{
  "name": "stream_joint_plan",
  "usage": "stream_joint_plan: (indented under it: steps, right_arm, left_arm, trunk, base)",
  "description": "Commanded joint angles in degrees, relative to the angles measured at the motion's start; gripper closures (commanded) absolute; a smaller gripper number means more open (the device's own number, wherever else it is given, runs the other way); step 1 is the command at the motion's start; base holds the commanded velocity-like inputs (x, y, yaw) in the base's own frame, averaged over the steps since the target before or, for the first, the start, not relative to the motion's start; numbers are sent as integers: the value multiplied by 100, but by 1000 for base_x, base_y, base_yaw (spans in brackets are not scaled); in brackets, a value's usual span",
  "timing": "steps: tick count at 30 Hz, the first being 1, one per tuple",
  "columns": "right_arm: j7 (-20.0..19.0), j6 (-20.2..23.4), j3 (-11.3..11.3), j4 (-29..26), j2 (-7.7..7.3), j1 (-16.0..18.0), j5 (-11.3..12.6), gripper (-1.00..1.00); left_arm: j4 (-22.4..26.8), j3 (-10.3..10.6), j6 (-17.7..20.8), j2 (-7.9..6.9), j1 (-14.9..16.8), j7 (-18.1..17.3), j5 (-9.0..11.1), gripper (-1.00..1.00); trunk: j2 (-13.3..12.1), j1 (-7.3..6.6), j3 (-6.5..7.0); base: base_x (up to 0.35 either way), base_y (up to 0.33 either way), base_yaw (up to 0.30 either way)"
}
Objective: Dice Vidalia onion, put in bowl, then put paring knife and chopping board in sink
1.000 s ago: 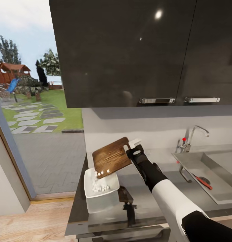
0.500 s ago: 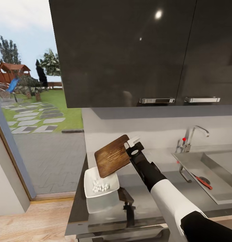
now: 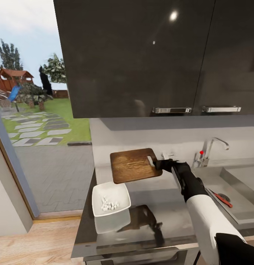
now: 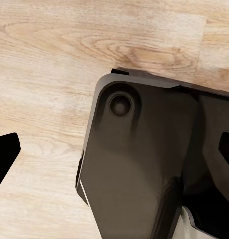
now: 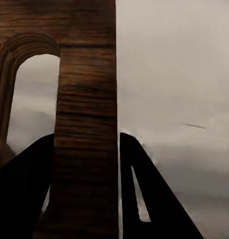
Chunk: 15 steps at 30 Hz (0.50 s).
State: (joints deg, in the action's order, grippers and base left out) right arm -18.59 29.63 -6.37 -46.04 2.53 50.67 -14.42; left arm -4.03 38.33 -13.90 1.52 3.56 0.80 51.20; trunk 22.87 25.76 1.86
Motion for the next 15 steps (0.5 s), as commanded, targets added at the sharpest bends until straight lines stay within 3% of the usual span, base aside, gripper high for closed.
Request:
stream_joint_plan:
  steps: [1,12,15]
  right_arm:
    - [-52,-5,-47,137,3,4,-43,100]
    - [-1,-208,-48,347,-68,4,-61,100]
    - [108,-204,-48,349,-69,4,-61,100]
  left_arm:
    - [-19,34,-25,6,4,8,4,-100]
    - [-20,34,-25,6,4,8,4,-100]
    - [-20,34,-25,6,4,8,4,-100]
  trunk:
    - [5,2,-1]
    - [5,2,-1]
    - [5,2,-1]
  base:
    - [0,0,0]
    - [-1,-2,0]
    - [-104,-182,0]
